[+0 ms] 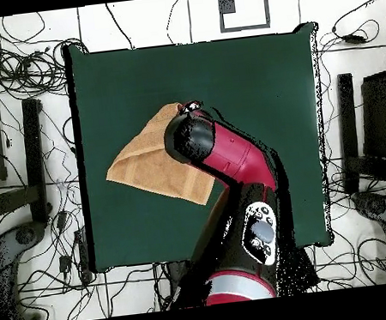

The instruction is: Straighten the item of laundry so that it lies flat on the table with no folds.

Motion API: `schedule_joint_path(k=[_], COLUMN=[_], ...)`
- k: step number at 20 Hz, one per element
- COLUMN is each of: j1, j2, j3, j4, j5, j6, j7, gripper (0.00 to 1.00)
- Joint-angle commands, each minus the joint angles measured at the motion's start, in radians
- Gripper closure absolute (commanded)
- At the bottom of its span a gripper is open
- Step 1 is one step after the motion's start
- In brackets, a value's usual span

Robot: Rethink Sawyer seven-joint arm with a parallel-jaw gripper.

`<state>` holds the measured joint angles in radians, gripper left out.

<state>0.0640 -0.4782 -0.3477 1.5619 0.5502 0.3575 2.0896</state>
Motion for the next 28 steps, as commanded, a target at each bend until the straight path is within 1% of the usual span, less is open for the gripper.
schedule_joint_path(k=[1, 12, 15, 28], j1=[0.054, 0.089, 0.104, 0.104], j2=[0.071, 0.109, 0.121, 0.180], j3=[-0.023, -0.069, -0.081, -0.090], j4=[-0.060, -0.119, -0.147, -0.261], j5=[0.069, 0.061, 0.061, 0.067], j6=[0.137, 0.185, 0.207, 0.260], j7=[0.364, 0.449, 0.473, 0.501], gripper=[0.00, 0.00, 0.00, 0.00])
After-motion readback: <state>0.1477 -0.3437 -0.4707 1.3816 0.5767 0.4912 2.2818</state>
